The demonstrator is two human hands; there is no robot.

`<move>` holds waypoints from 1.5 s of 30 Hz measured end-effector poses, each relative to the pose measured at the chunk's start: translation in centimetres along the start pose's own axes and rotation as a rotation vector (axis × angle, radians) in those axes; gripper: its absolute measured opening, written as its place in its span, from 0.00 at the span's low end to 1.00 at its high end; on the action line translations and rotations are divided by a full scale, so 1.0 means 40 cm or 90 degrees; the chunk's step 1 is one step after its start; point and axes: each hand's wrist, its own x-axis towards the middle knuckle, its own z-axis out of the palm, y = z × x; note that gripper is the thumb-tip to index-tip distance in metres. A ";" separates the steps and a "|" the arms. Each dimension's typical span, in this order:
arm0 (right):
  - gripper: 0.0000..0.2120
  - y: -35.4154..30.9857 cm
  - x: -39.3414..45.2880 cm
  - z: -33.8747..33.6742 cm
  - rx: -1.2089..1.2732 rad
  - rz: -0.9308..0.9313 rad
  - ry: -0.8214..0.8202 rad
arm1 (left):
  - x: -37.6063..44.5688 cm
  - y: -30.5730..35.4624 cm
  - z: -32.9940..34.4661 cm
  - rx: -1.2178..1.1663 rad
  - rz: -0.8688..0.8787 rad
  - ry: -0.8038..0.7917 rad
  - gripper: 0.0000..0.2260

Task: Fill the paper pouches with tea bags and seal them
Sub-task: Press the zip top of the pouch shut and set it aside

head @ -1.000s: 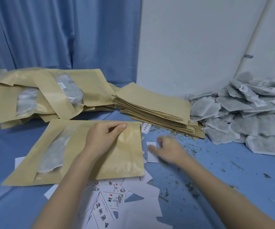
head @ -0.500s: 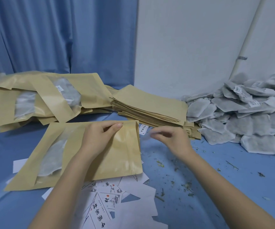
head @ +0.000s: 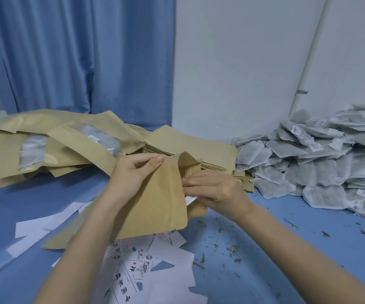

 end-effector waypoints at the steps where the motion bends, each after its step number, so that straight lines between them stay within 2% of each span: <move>1: 0.05 -0.007 0.008 -0.012 -0.055 -0.003 -0.068 | 0.005 0.017 0.009 -0.011 0.002 -0.009 0.05; 3: 0.04 -0.025 0.042 -0.039 -0.145 0.070 -0.253 | 0.016 0.050 0.034 -0.027 -0.002 -0.028 0.05; 4: 0.07 -0.033 0.063 -0.054 -0.157 0.117 -0.305 | 0.021 0.065 0.050 -0.041 -0.007 -0.040 0.05; 6: 0.14 -0.051 0.094 -0.087 -0.129 0.180 -0.356 | 0.031 0.093 0.086 -0.067 -0.015 -0.071 0.06; 9: 0.06 -0.071 0.130 -0.155 -0.096 0.230 -0.357 | 0.047 0.138 0.134 -0.092 -0.013 -0.102 0.06; 11: 0.12 -0.073 0.150 -0.205 -0.126 0.304 -0.370 | 0.059 0.175 0.157 -0.071 0.012 -0.124 0.07; 14: 0.14 -0.040 0.177 -0.275 -0.176 0.411 -0.439 | 0.075 0.227 0.164 -0.030 0.063 -0.153 0.13; 17: 0.14 0.005 0.196 -0.341 -0.235 0.487 -0.436 | 0.065 0.265 0.146 -0.072 0.119 -0.235 0.28; 19: 0.13 0.028 0.205 -0.375 -0.227 0.514 -0.439 | 0.054 0.284 0.150 -0.076 0.163 -0.296 0.30; 20: 0.14 0.035 0.213 -0.387 -0.208 0.518 -0.438 | 0.054 0.288 0.161 -0.057 0.181 -0.283 0.27; 23: 0.17 0.037 0.243 -0.423 -0.174 0.528 -0.453 | 0.068 0.300 0.204 -0.028 0.213 -0.076 0.04; 24: 0.18 0.036 0.250 -0.438 -0.187 0.520 -0.457 | 0.073 0.305 0.213 -0.048 0.209 -0.030 0.03; 25: 0.17 0.033 0.254 -0.457 -0.200 0.508 -0.440 | 0.078 0.309 0.219 -0.075 0.196 -0.005 0.06; 27: 0.17 0.017 0.255 -0.505 -0.213 0.484 -0.344 | 0.089 0.315 0.223 -0.127 0.160 0.020 0.11; 29: 0.28 0.003 0.247 -0.558 -0.171 0.488 -0.235 | 0.096 0.317 0.222 -0.175 0.129 0.035 0.10; 31: 0.36 -0.002 0.228 -0.607 -0.139 0.488 -0.217 | 0.100 0.319 0.221 -0.222 0.087 0.045 0.09; 34: 0.29 -0.002 0.190 -0.642 -0.134 0.444 -0.266 | 0.103 0.320 0.222 -0.301 0.013 0.031 0.07; 36: 0.31 0.011 0.167 -0.648 -0.160 0.427 -0.250 | 0.099 0.314 0.232 -0.344 -0.029 0.019 0.06; 39: 0.30 0.034 0.134 -0.645 -0.211 0.455 -0.251 | 0.083 0.294 0.260 -0.394 -0.087 -0.013 0.07; 42: 0.21 0.055 0.109 -0.637 -0.235 0.498 -0.239 | 0.071 0.267 0.292 -0.406 -0.132 -0.019 0.08; 45: 0.17 0.069 0.097 -0.633 -0.225 0.479 -0.219 | 0.068 0.253 0.320 -0.404 -0.146 -0.013 0.08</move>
